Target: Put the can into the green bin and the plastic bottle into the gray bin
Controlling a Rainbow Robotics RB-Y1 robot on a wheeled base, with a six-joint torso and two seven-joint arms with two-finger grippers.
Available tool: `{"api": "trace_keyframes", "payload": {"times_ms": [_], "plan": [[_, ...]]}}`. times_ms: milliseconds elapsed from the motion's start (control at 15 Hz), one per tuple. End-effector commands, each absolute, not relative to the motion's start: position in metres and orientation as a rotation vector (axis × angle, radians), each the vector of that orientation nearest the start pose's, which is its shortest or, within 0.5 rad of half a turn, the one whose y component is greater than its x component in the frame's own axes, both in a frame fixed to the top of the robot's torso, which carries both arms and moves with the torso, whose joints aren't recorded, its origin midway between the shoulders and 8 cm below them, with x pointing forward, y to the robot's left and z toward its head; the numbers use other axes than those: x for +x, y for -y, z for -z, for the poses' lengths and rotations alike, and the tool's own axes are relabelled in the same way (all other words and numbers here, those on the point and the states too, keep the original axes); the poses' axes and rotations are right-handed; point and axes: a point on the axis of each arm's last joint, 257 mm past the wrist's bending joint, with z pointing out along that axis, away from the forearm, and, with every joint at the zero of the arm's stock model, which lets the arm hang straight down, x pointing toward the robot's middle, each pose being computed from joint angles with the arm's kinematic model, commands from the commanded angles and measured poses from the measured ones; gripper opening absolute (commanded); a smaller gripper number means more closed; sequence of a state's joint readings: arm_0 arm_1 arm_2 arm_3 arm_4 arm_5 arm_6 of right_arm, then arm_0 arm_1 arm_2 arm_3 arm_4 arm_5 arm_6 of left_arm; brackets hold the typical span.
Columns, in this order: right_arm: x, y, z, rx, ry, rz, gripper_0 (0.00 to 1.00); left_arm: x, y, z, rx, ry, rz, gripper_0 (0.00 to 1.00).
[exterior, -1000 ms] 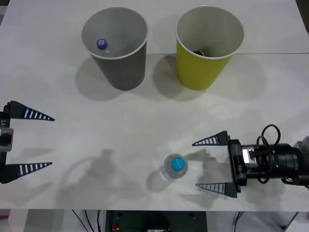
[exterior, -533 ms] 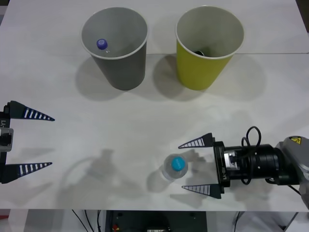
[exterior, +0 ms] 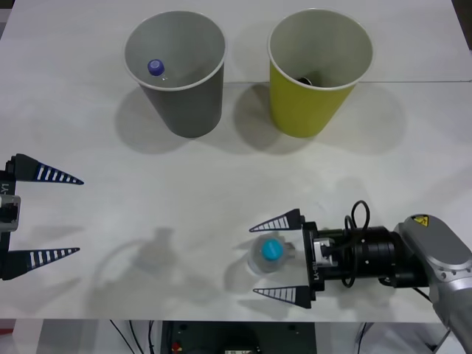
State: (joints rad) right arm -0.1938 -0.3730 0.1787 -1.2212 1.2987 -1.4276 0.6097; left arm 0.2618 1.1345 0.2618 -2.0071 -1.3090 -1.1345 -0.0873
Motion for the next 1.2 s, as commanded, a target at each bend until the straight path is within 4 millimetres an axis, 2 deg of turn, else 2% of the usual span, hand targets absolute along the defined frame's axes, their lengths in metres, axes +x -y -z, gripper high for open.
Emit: {"api": "trace_keyframes", "payload": {"times_ms": [67, 133, 667, 933, 1200], "plan": [[0.333, 0.043, 0.29, -1.505, -0.99, -0.82, 0.13, 0.341, -0.286, 0.167, 1.762, -1.444, 0.118, 1.0], [0.332, 0.043, 0.29, -1.504, -0.992, -0.822, 0.0, 0.341, -0.286, 0.167, 1.762, -1.444, 0.118, 1.0], [0.335, 0.048, 0.286, -1.484, -1.019, -0.838, 0.0, 0.341, -0.286, 0.167, 1.762, -1.444, 0.118, 1.0], [0.336, 0.054, 0.262, -1.476, -1.122, -0.907, 0.0, 0.341, -0.286, 0.167, 1.762, -1.444, 0.118, 1.0], [0.345, 0.061, 0.236, -1.474, -1.283, -0.923, 0.0, 0.341, -0.286, 0.167, 1.762, -1.444, 0.118, 1.0]]}}
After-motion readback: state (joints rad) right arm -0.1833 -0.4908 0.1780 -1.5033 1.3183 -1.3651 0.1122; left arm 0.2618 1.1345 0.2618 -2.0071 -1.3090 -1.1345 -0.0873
